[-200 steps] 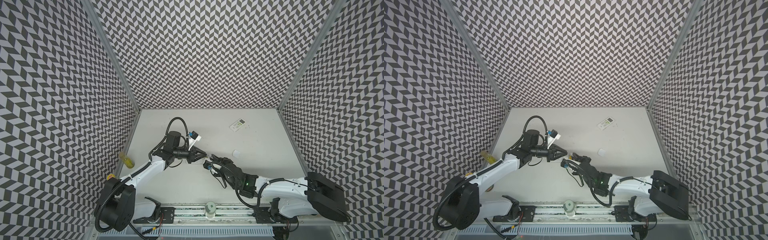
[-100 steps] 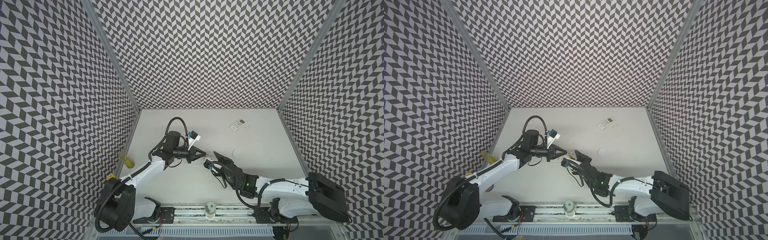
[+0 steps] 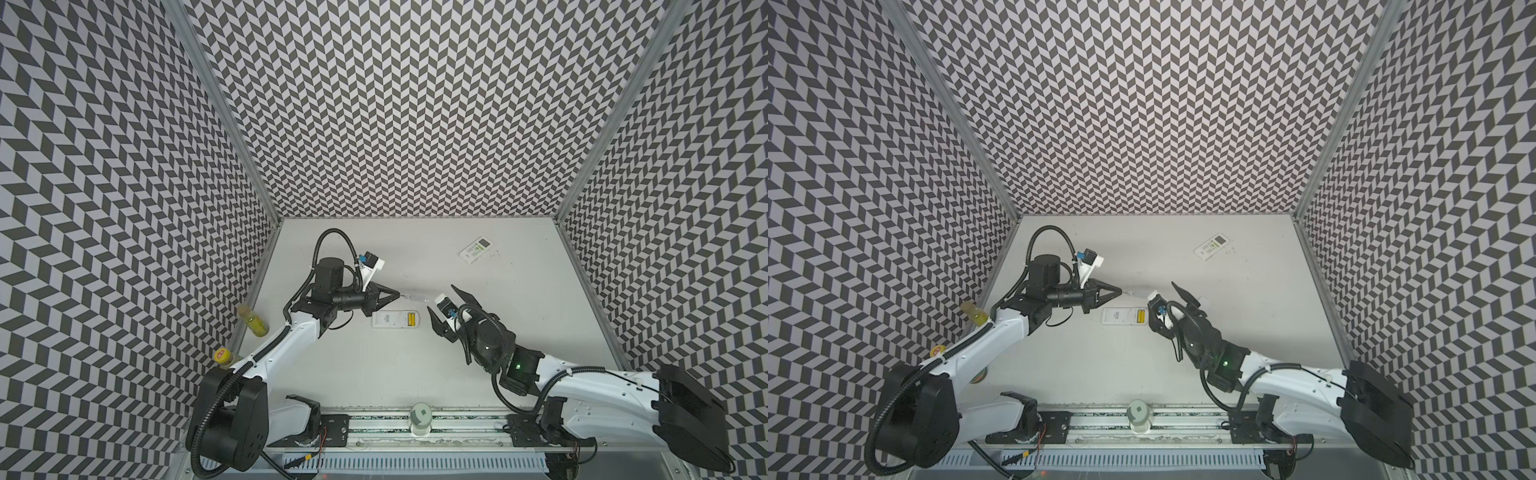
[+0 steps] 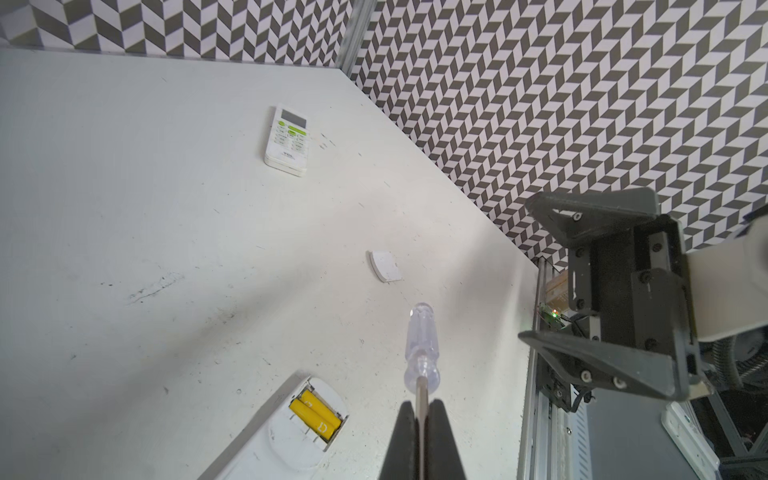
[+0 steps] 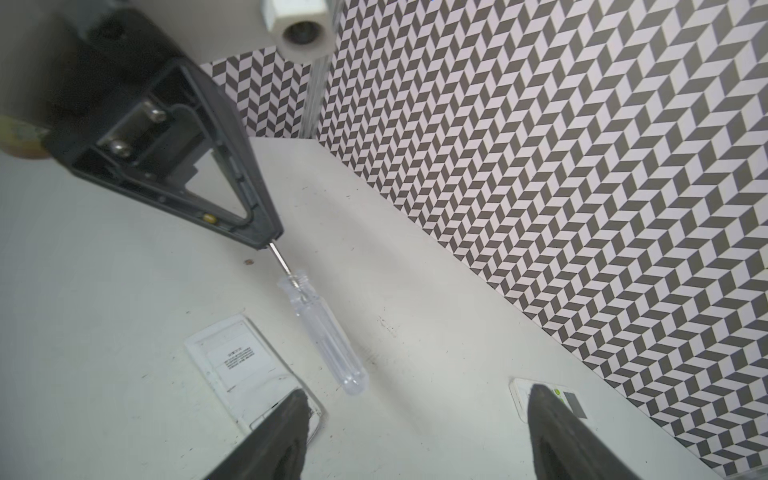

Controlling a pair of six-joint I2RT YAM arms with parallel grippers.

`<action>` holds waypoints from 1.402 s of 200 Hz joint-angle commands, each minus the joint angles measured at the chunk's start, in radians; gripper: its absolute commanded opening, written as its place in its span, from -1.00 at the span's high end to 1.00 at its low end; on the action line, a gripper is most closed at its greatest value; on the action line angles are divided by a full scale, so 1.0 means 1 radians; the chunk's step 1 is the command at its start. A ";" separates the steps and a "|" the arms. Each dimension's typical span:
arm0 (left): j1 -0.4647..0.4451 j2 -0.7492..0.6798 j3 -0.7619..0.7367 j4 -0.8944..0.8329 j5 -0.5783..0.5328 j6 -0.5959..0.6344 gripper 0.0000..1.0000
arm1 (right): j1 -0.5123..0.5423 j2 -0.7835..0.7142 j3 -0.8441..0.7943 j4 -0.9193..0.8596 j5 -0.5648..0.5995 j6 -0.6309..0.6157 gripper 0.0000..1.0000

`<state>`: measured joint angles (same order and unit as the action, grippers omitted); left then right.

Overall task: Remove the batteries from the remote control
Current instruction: 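Open the right gripper and draw it back from the screwdriver, then reach the right gripper to the screwdriver handle and close on it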

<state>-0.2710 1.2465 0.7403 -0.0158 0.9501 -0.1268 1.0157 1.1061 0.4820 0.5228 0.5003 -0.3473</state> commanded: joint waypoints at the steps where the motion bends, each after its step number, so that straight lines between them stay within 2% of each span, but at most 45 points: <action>1: 0.026 -0.025 0.027 0.045 0.046 -0.026 1.00 | -0.055 -0.054 0.011 0.005 -0.091 0.174 -0.74; 26: 0.056 -0.033 0.043 0.067 0.082 -0.062 1.00 | -0.142 -0.098 0.018 -0.039 -0.217 0.321 -0.95; 75: 0.114 -0.057 0.077 0.082 0.155 -0.100 1.00 | -0.293 -0.092 0.052 -0.064 -0.510 0.614 -0.99; 104: 0.133 -0.069 0.072 0.102 0.174 -0.120 1.00 | -0.315 -0.049 0.088 -0.029 -0.660 0.733 -0.96; 150: 0.152 -0.077 0.088 0.129 0.259 -0.150 1.00 | -0.317 0.029 0.118 0.111 -0.823 0.955 -0.92; 197: 0.152 -0.079 0.093 0.133 0.299 -0.157 1.00 | -0.328 0.151 0.222 0.111 -1.019 1.013 -0.83; 280: 0.144 -0.074 0.089 0.157 0.352 -0.166 1.00 | -0.341 0.308 0.206 0.426 -1.153 1.224 -0.67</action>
<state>-0.1238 1.1889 0.8032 0.1047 1.2617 -0.2893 0.6792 1.3697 0.6853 0.7464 -0.5747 0.7704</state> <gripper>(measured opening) 0.048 0.849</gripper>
